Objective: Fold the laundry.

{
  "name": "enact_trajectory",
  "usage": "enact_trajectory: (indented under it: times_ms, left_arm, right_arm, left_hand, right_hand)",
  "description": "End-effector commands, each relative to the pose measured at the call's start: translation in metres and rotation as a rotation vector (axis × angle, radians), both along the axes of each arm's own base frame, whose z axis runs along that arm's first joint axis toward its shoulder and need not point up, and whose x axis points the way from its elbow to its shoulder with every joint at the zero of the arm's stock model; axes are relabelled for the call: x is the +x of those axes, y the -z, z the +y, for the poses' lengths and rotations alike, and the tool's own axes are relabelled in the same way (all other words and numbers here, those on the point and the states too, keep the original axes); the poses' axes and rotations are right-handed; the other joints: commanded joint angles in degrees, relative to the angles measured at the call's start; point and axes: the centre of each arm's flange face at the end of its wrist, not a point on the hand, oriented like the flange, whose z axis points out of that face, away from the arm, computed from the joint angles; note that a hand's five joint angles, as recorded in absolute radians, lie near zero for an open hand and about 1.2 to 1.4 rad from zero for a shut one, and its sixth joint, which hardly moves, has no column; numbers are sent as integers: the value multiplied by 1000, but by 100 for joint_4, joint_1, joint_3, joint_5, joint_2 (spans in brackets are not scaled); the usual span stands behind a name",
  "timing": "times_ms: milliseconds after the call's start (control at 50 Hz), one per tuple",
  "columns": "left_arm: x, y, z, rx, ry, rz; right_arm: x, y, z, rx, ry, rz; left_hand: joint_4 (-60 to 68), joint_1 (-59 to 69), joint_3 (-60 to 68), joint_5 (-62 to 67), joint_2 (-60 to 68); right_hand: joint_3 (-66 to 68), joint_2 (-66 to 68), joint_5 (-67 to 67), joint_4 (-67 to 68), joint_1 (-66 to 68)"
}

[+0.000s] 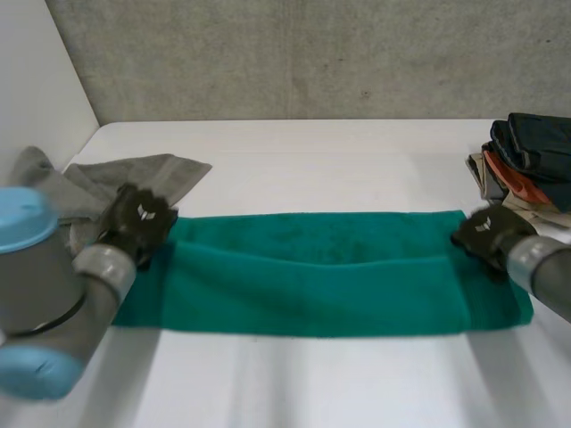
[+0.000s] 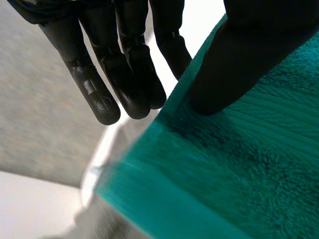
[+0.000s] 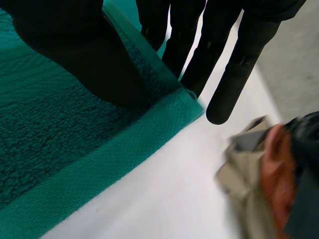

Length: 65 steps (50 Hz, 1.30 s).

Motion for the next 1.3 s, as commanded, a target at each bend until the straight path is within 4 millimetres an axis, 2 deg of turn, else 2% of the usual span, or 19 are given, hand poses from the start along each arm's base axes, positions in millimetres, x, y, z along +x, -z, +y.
enact_trajectory:
  times_ms: [20, 240, 260, 280, 300, 320, 340, 420, 540, 600, 680, 760, 840, 1020, 1040, 1060, 1080, 1200, 1300]
  left_arm:
    - [-31, 22, -61, -94, 15, 25]
    - [-55, 31, -121, -200, -58, 59]
    - [-59, 36, -121, -196, -47, 63]
    - [-63, 38, -120, -193, -38, 61]
    - [-65, 39, -118, -192, -29, 60]
    - [-71, 40, -114, -193, -12, 62]
    - [-80, 39, -108, -196, 15, 67]
    - [-92, 36, -94, -191, 54, 79]
    - [-85, 7, -73, -200, 63, 90]
    - [-75, -5, -56, -179, 62, 120]
    - [-63, -16, -30, -126, 65, 208]
    - [-56, -20, -10, -71, 82, 309]
    - [-53, -19, 4, -16, 104, 376]
    - [-50, -11, 4, -2, 96, 378]
    - [-49, -11, 5, 0, 96, 379]
    - [-49, -10, 5, 0, 96, 379]
    - [-49, -9, 5, 2, 94, 378]
    - [-47, -10, 7, 2, 92, 374]
    - [-45, -22, 10, -25, 93, 386]
  right_arm:
    - [18, 6, -50, -182, 29, -20]
    - [39, 36, -114, -296, 36, -27]
    - [41, 38, -115, -297, 40, -23]
    - [43, 40, -116, -300, 49, -17]
    - [45, 41, -116, -300, 57, -12]
    - [52, 41, -113, -303, 60, -15]
    - [54, 38, -112, -307, 70, -19]
    - [57, 15, -102, -318, 82, -79]
    - [46, -32, -62, -257, 80, -252]
    - [35, -40, -49, -192, 61, -299]
    - [-10, -29, -35, 23, 116, -345]
    - [-31, -12, -23, 175, 155, -371]
    - [-35, -1, -18, 213, 152, -385]
    - [-36, 38, -33, 172, 142, -375]
    - [-36, 40, -34, 171, 144, -374]
    - [-37, 42, -37, 164, 148, -370]
    - [-37, 43, -37, 160, 149, -367]
    - [-55, 42, -47, 79, 249, -322]
    - [-101, 2, -61, -96, 350, -214]
  left_hand:
    - [1107, 1340, 1152, 1343, 1129]
    - [1107, 1340, 1152, 1343, 1129]
    - [-3620, -3387, -3576, -3384, -3598]
    - [-5893, -5660, -5848, -5657, -5871]
    - [-5893, -5660, -5848, -5657, -5871]
    - [-4841, -4608, -4796, -4605, -4819]
    - [-5893, -5660, -5848, -5657, -5871]
    - [-5893, -5660, -5848, -5657, -5871]
    - [-5893, -5660, -5848, -5657, -5871]
    - [-5893, -5660, -5848, -5657, -5871]
    - [-5893, -5660, -5848, -5657, -5871]
    - [-5893, -5660, -5848, -5657, -5871]
    - [-5888, -5656, -5844, -5652, -5866]
    - [-5888, -5656, -5844, -5652, -5866]
    - [-5893, -5660, -5848, -5657, -5871]
    - [-5893, -5660, -5848, -5657, -5871]
    - [-5893, -5660, -5848, -5657, -5871]
    - [-5893, -5660, -5848, -5657, -5871]
    - [-5893, -5660, -5848, -5657, -5871]
  right_hand:
    - [1179, 1246, 1139, 1129, 1465]
    - [1179, 1246, 1139, 1129, 1465]
    - [-147, -80, -188, -197, 138]
    - [-4124, -4057, -4164, -4174, -3838]
    - [-5821, -5754, -5861, -5871, -5535]
    - [-5821, -5754, -5861, -5871, -5535]
    - [-5821, -5754, -5861, -5871, -5535]
    - [-5821, -5754, -5861, -5871, -5535]
    - [-5821, -5754, -5861, -5871, -5535]
    - [-5821, -5754, -5861, -5871, -5535]
    - [-5598, -5531, -5639, -5648, -5313]
    - [-4538, -4471, -4579, -4588, -4253]
    - [-3660, -3593, -3700, -3710, -3374]
    - [-3074, -3006, -3114, -3123, -2788]
    - [-2571, -2504, -2612, -2621, -2285]
    - [-218, -151, -259, -268, 68]
    - [1165, 1232, 1125, 1115, 1451]
    - [1179, 1246, 1139, 1129, 1465]
    - [1179, 1246, 1139, 1129, 1465]
